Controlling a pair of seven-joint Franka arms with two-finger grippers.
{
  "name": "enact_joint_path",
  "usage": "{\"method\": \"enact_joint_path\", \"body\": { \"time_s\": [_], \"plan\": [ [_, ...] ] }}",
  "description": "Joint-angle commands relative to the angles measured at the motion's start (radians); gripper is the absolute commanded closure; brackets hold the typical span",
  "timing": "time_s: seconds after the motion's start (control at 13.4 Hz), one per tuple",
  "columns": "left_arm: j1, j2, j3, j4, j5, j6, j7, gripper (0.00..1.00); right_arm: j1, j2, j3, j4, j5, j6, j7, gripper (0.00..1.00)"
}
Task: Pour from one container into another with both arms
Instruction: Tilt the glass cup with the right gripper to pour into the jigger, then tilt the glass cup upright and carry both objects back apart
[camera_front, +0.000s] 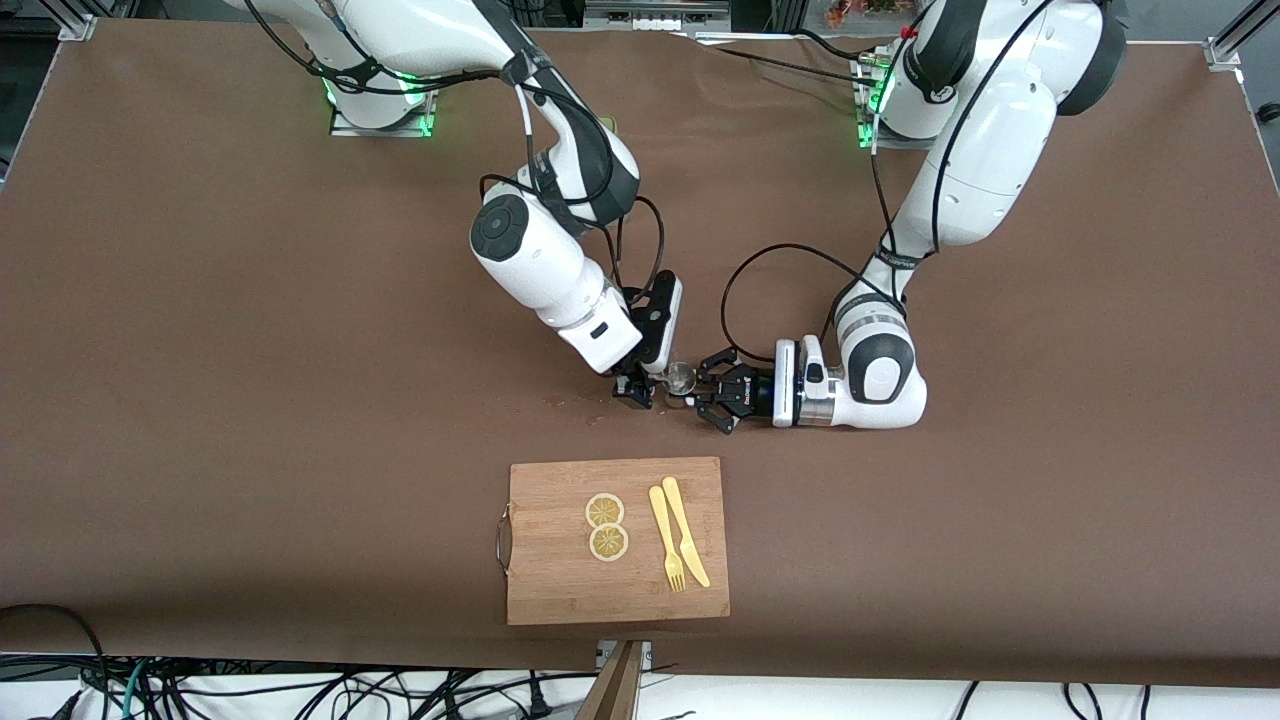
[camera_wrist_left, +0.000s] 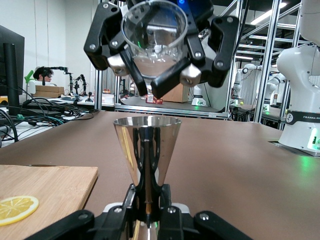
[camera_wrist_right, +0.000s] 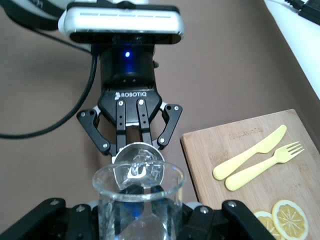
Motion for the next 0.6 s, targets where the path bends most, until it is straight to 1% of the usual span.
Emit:
{"method": "enact_joint_path", "body": {
  "time_s": [0.0,0.22,0.3,0.37,0.45,0.52],
  "plan": [
    [0.000,-0.011,0.001,-0.003,-0.025,0.015,0.046,1.00,0.001,-0.042,0.000,-0.023,0.065,0.004,-0.010,1.00],
    [0.041,-0.019,0.003,-0.016,-0.019,0.003,0.075,1.00,-0.010,-0.074,-0.002,-0.034,0.094,-0.007,-0.010,1.00],
    [0.061,-0.020,0.003,-0.022,-0.018,-0.016,0.076,1.00,-0.022,-0.097,-0.003,-0.052,0.094,-0.022,-0.011,1.00],
    [0.079,-0.020,0.006,-0.023,-0.008,-0.043,0.078,1.00,-0.035,-0.128,-0.002,-0.095,0.096,-0.039,-0.029,1.00],
    [0.107,-0.020,0.008,-0.022,0.034,-0.062,0.076,1.00,-0.045,-0.163,-0.002,-0.135,0.100,-0.042,-0.057,1.00],
    [0.141,-0.023,0.008,-0.022,0.076,-0.077,0.075,1.00,-0.056,-0.197,-0.002,-0.175,0.125,-0.042,-0.094,1.00]
  ]
}}
